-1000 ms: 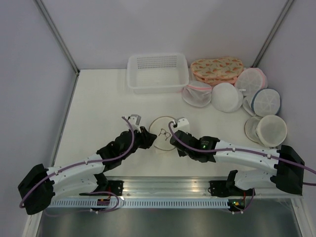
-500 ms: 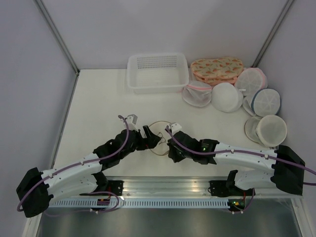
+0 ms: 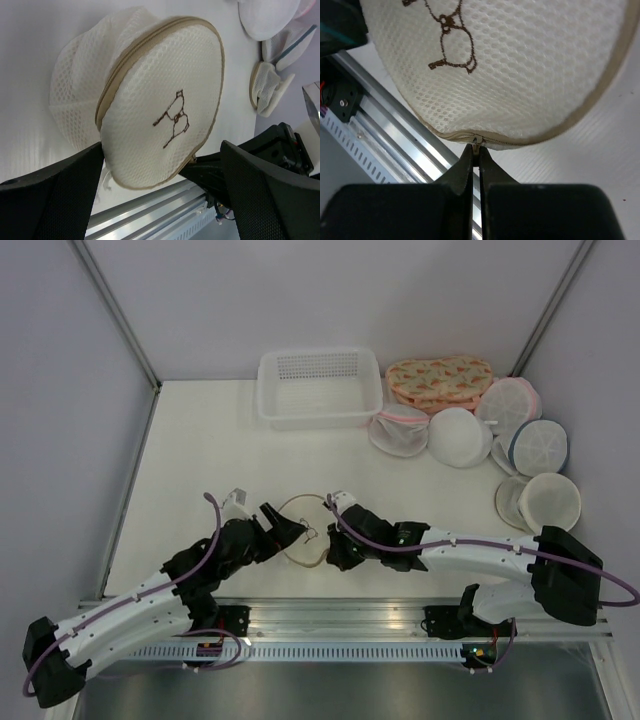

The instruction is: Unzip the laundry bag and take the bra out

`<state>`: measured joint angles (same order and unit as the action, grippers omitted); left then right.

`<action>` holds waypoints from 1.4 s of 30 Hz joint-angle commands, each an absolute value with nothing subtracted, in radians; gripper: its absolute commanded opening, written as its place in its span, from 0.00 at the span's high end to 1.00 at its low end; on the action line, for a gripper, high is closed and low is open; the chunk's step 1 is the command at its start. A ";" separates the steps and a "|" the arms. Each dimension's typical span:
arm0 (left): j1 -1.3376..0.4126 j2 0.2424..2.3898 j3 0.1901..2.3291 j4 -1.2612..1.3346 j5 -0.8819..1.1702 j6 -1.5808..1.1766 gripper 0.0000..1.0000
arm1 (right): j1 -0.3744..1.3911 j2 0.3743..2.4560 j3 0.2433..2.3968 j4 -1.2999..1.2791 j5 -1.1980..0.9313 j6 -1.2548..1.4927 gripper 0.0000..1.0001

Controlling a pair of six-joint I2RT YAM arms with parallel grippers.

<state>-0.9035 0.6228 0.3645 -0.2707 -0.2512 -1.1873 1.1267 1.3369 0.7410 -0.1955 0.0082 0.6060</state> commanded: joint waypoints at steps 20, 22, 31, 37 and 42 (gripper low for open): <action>-0.907 0.647 0.321 -0.189 -0.195 -1.335 0.00 | 0.976 1.296 0.620 -0.033 -0.091 0.740 1.00; -0.914 0.650 0.334 -0.187 -0.187 -1.335 0.00 | 0.982 1.322 0.614 0.073 -0.231 0.730 1.00; -0.945 0.635 0.313 -0.163 -0.210 -1.387 0.00 | 1.040 1.393 0.661 0.192 -0.325 0.681 1.00; -0.974 0.629 0.322 -0.144 -0.261 -1.374 0.00 | 1.043 1.427 0.689 0.190 -0.314 0.664 0.99; -0.979 0.574 0.287 -0.137 -0.314 -1.355 0.01 | 1.043 1.413 0.698 0.138 -0.269 0.641 1.00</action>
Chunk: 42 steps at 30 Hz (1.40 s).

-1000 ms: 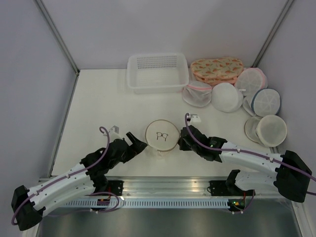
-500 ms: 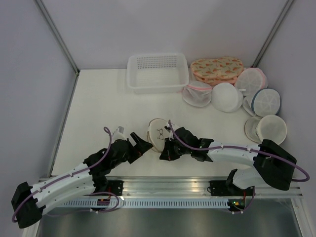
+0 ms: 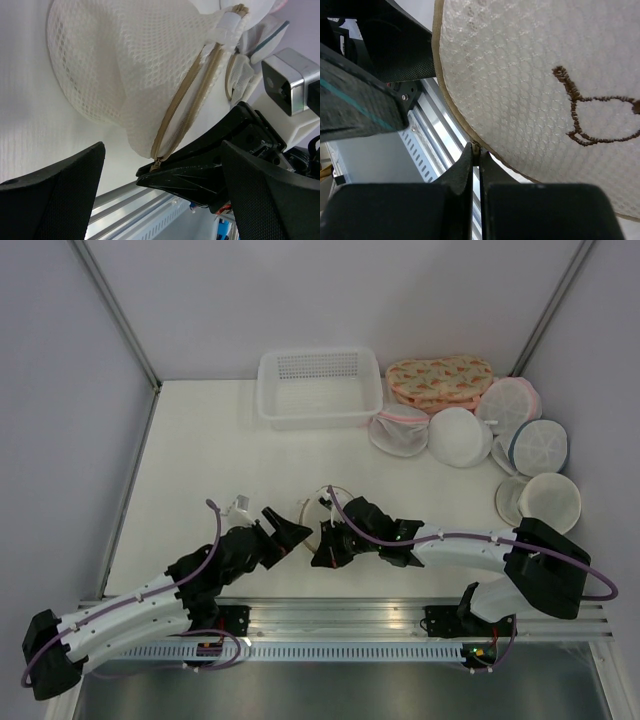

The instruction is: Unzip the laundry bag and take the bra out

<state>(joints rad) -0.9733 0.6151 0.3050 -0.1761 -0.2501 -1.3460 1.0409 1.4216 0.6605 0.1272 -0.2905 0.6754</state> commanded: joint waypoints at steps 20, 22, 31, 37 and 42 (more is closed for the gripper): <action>-1.008 0.942 0.245 0.516 -0.230 -0.934 0.91 | 1.043 1.373 0.729 0.051 -0.244 0.601 0.99; -1.008 0.917 0.245 0.488 -0.258 -0.933 0.98 | 1.043 1.358 0.733 0.025 -0.219 0.600 1.00; -1.006 0.755 0.224 0.242 -0.410 -0.936 0.98 | 1.043 1.328 0.808 -0.478 0.253 0.598 1.00; -1.006 0.715 0.206 0.225 -0.396 -0.927 0.98 | 0.991 1.354 0.821 -0.637 0.507 0.661 0.99; -1.000 0.759 0.227 0.314 -0.374 -0.858 0.98 | 0.986 1.367 0.853 -0.597 0.509 0.649 1.00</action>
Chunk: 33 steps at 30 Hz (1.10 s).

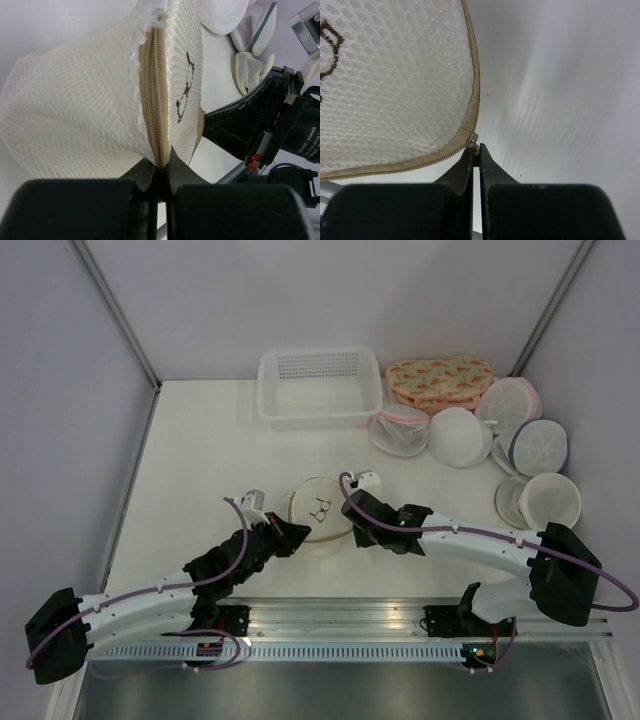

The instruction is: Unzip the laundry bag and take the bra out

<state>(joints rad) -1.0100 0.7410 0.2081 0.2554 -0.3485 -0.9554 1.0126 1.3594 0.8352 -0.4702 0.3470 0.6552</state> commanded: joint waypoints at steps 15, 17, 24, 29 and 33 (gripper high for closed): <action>-0.850 1.149 0.514 0.393 -0.241 -0.742 0.21 | 0.985 1.195 0.793 -0.499 0.356 0.607 1.00; -0.851 1.118 0.508 0.330 -0.303 -0.774 0.14 | 0.986 1.209 0.782 -0.473 0.336 0.607 0.99; -0.853 0.893 0.421 0.071 -0.315 -0.958 0.08 | 0.986 1.288 0.767 -0.325 0.128 0.578 0.99; -0.857 0.824 0.370 0.124 -0.178 -1.046 0.04 | 0.988 1.316 0.747 -0.155 -0.067 0.551 1.00; -0.864 0.880 0.394 0.129 -0.062 -1.080 0.04 | 0.986 1.331 0.742 -0.049 -0.162 0.554 0.99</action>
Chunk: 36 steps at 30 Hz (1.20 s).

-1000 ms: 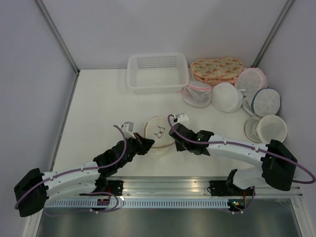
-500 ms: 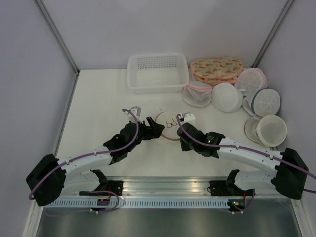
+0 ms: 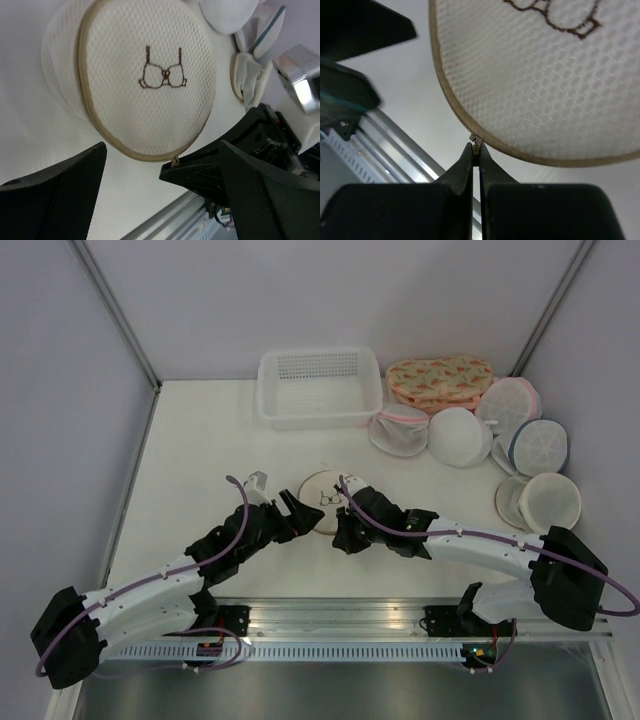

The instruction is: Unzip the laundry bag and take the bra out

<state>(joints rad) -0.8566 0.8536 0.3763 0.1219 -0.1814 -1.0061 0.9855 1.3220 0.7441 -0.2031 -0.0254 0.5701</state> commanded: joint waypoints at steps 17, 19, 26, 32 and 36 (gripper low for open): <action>-0.879 0.968 0.347 0.252 -0.136 -1.138 0.85 | 0.988 1.345 0.741 0.006 -0.241 0.555 1.00; -0.879 0.970 0.353 0.227 -0.147 -1.132 0.98 | 0.986 1.338 0.749 -0.066 -0.200 0.546 1.00; -0.877 0.907 0.348 0.137 -0.242 -1.066 0.98 | 0.986 1.324 0.807 -0.457 0.256 0.584 1.00; -0.868 0.879 0.344 0.129 -0.255 -1.022 0.98 | 0.959 1.334 0.815 -0.624 0.526 0.644 1.00; -0.854 0.913 0.357 0.179 -0.224 -0.973 0.98 | 0.939 1.384 0.818 -0.585 0.523 0.634 0.99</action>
<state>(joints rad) -0.8772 0.8974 0.3328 0.1627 -0.1898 -1.0599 0.9680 1.3506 0.8089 -0.4648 0.3672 0.6292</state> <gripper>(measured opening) 0.045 0.020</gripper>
